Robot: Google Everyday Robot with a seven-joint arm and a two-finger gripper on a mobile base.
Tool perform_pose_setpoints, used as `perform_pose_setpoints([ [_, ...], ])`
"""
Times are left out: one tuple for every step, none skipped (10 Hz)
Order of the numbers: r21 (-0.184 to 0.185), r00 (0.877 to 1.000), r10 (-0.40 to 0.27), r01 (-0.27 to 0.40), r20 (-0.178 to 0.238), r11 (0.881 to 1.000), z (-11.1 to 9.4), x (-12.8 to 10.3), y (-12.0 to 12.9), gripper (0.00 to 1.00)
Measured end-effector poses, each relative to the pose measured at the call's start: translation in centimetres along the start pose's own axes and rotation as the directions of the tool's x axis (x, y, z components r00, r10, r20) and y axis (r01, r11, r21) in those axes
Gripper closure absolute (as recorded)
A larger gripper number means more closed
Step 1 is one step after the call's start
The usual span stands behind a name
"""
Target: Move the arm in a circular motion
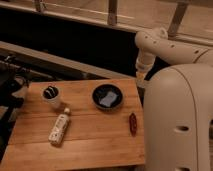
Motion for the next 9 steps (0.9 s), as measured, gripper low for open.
perform_pose_setpoints([
  [0.004,0.999,-0.034,0.034,-0.010,0.999,0.1,-1.4,0.4,0.99],
  [0.008,0.998,-0.061,0.061,-0.025,0.998,0.2,-2.1,1.1,1.00],
  [0.008,0.997,-0.074,0.074,-0.031,0.997,0.2,-2.4,2.1,1.00],
  [0.010,0.995,-0.090,0.090,-0.031,0.996,0.2,-2.9,3.8,1.00],
  [0.011,0.993,-0.116,0.116,-0.034,0.993,0.1,-3.5,6.3,1.00],
  [0.015,0.990,-0.134,0.135,-0.040,0.991,-0.2,-3.8,7.8,1.00],
  [0.020,0.987,-0.156,0.157,-0.044,0.987,-0.4,-4.7,9.2,1.00],
  [0.029,0.981,-0.188,0.189,-0.046,0.981,-0.7,-6.6,11.0,1.00],
  [0.044,0.977,-0.208,0.210,-0.045,0.977,-1.0,-7.4,12.2,1.00],
])
